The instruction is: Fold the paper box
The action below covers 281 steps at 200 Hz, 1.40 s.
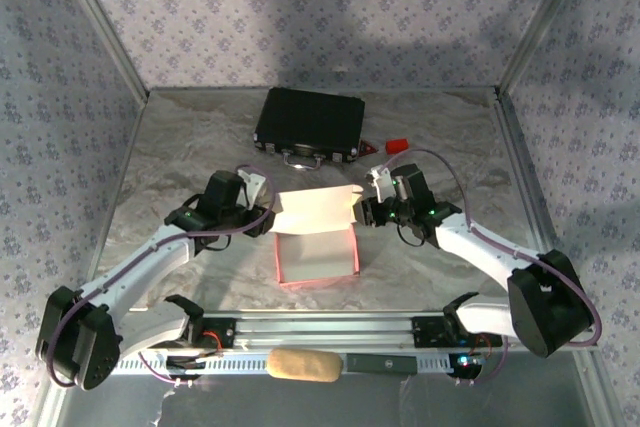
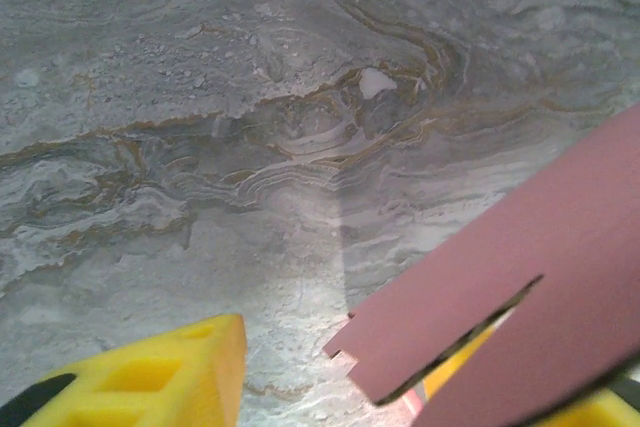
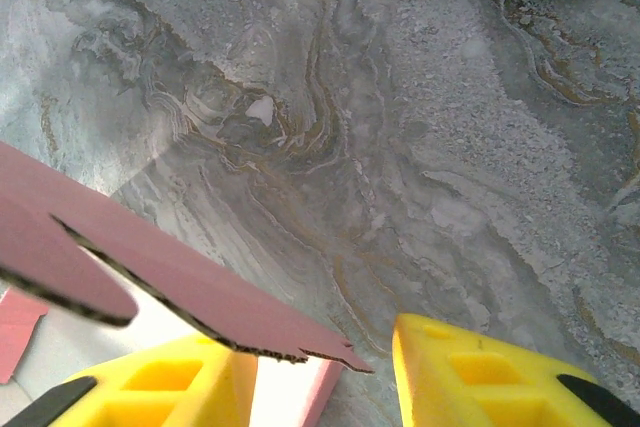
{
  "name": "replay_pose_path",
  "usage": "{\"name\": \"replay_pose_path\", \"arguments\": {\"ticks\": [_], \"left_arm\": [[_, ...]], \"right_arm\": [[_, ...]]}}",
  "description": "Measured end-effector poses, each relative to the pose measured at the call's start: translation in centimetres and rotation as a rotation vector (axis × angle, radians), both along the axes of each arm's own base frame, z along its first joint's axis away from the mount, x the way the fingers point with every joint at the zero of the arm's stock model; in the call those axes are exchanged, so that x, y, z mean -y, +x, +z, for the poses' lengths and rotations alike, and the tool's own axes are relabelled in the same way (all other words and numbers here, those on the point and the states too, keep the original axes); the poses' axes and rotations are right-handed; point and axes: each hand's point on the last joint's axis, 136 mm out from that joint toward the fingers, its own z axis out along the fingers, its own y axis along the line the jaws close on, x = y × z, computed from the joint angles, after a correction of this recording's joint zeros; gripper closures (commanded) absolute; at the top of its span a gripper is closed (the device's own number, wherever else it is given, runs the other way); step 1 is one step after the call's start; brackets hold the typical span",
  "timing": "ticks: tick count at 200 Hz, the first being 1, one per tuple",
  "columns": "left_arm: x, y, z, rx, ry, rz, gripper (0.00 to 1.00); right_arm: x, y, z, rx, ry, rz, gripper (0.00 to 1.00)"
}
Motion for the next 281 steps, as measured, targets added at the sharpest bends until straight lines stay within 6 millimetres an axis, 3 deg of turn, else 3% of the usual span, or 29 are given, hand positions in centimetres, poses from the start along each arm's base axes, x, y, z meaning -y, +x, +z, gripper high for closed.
{"name": "replay_pose_path", "arguments": {"ticks": [118, 211, 236, 281], "left_arm": [[1.2, -0.3, -1.2, -0.015, 0.016, -0.014, 0.83], [1.9, -0.2, -1.1, 0.018, 0.058, 0.006, 0.88], [2.0, -0.1, -0.8, 0.024, 0.056, 0.028, 1.00], [2.0, 0.6, 0.1, 0.054, 0.045, 0.138, 1.00]], "right_arm": [[-1.0, 0.2, 0.0, 0.014, -0.024, 0.015, 0.79], [-0.7, 0.2, -0.1, 0.039, -0.078, -0.018, 1.00], [-0.8, 0.1, -0.1, 0.050, -0.097, -0.035, 1.00], [-1.1, 0.2, 0.8, 0.079, -0.109, -0.132, 1.00]]}}
